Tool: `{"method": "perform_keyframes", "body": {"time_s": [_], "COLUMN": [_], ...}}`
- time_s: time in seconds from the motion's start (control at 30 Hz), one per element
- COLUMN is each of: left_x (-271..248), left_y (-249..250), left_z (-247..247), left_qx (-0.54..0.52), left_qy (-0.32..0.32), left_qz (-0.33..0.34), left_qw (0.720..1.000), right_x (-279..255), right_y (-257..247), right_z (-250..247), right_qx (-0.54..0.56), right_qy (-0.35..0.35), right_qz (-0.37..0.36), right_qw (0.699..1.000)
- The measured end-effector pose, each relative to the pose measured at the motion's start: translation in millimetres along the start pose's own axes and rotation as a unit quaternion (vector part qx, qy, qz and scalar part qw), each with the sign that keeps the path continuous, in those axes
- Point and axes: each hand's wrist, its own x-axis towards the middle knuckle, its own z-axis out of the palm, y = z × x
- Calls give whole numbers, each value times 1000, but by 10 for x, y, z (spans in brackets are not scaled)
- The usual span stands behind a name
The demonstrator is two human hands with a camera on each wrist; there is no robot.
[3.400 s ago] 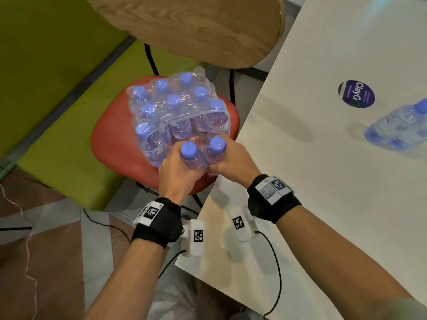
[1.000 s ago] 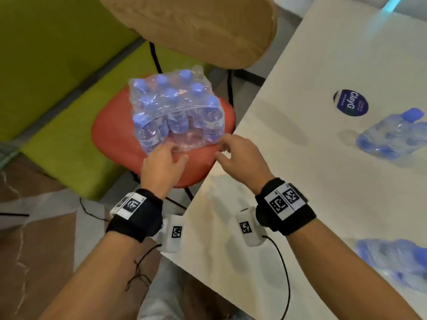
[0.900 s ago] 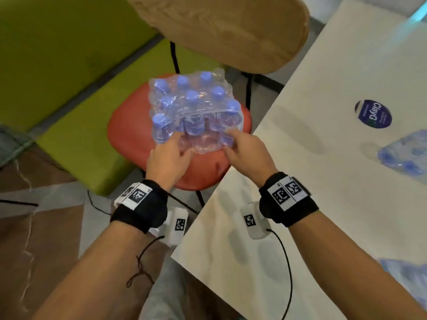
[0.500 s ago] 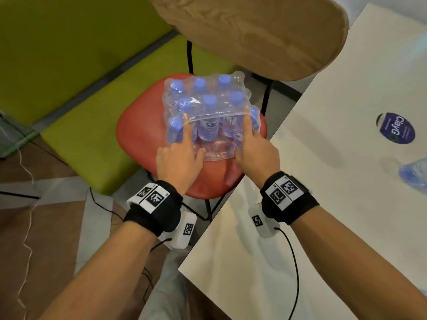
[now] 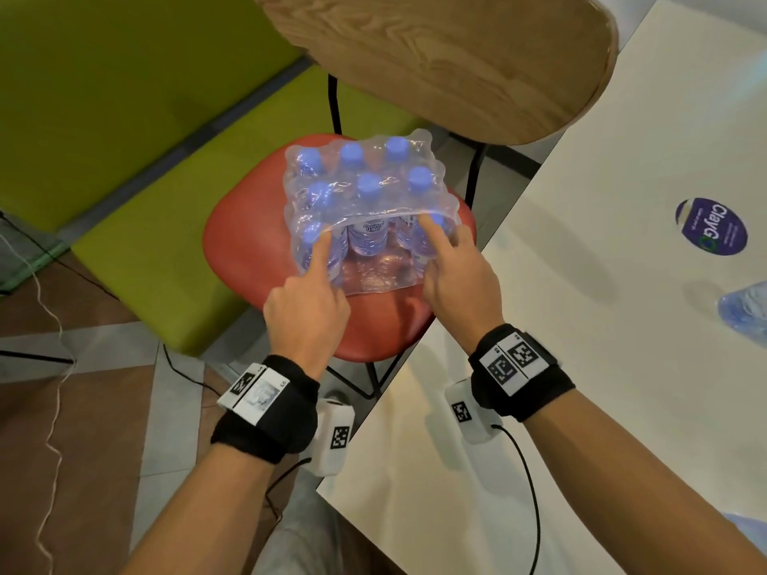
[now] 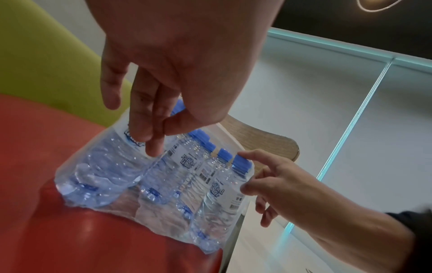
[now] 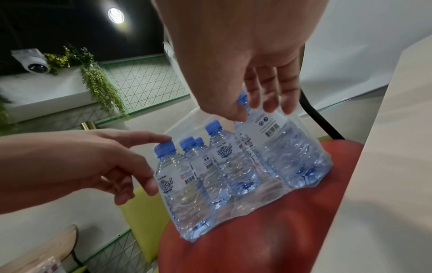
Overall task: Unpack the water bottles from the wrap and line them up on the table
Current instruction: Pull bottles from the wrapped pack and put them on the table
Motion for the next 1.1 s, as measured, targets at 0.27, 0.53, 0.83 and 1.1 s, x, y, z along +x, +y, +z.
{"method": "perform_keyframes", "body": {"time_s": [0.27, 0.53, 0.83, 1.1], "left_x": [37, 68, 173, 270], "left_y": [-110, -105, -197, 5], "left_z": [-10, 68, 60, 102], "left_qx": [-21, -67, -138, -175], "left_qy": [53, 108, 122, 107], "left_qz": [59, 76, 88, 106], "left_qw": [997, 989, 979, 973], "right_x": [-22, 5, 127, 229], "right_y": [52, 62, 70, -168], "right_z": [-77, -137, -228, -98], "right_qx": [17, 25, 141, 207], "right_qy": [38, 51, 50, 48], "right_qz": [-82, -29, 13, 35], "right_qw": [996, 998, 989, 976]}}
